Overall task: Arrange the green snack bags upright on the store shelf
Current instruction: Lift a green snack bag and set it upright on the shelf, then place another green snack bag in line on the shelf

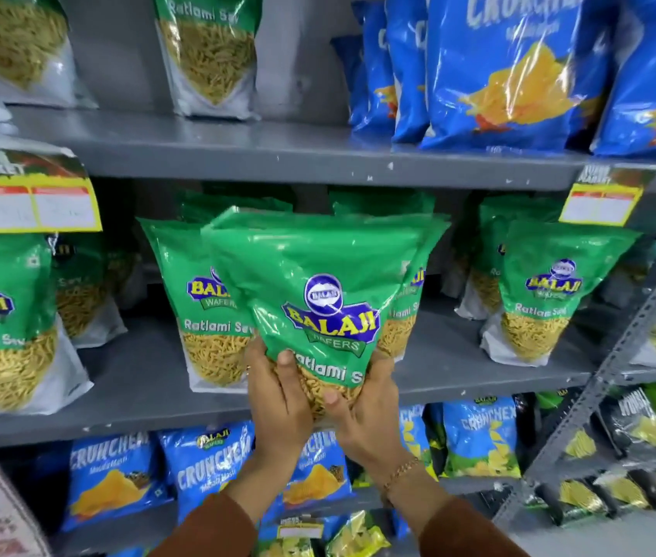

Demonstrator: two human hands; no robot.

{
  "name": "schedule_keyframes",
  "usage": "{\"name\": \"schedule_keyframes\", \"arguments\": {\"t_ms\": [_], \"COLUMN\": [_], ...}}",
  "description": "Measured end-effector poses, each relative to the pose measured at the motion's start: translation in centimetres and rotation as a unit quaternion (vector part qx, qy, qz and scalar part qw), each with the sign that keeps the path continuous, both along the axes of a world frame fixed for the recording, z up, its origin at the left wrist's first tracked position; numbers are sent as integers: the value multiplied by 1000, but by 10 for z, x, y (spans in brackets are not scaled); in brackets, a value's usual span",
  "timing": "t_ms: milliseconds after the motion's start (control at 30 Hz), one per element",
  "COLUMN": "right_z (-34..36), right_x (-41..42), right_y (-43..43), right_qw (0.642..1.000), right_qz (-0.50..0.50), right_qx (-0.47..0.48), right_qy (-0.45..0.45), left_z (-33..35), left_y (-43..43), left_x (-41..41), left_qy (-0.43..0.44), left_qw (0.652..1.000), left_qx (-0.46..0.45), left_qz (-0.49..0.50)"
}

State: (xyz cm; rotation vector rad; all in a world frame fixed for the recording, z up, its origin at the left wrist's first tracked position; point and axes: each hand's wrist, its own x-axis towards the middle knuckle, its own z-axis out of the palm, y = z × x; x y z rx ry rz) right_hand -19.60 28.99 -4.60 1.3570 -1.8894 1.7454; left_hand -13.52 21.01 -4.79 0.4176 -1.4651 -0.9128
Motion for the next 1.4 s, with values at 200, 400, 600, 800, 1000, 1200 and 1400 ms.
{"name": "schedule_keyframes", "arguments": {"t_ms": [200, 400, 600, 800, 1000, 1200, 1400], "right_z": [173, 282, 305, 294, 292, 198, 59], "right_x": [9, 17, -3, -25, -23, 67, 176], "right_y": [-29, -70, -135, -181, -181, -175, -240], "right_qw": [973, 968, 997, 994, 992, 935, 931], "right_qz": [-59, -79, -35, 84, 79, 8, 160], "right_qx": [-168, -185, -11, 35, 44, -349, -235], "right_qy": [147, 152, 66, -66, -84, 68, -230], "left_z": [178, 290, 310, 301, 299, 225, 57], "left_y": [-23, -61, -129, -173, -173, -159, -226], "left_x": [19, 28, 0, -14, -4, 80, 172], "left_qy": [67, 39, -26, -87, -123, 89, 160], "left_qw": [988, 984, 992, 986, 989, 951, 937], "left_qx": [-134, -148, -62, -54, -37, -255, -163], "left_qz": [47, 88, 105, 132, 77, 152, 263]}}
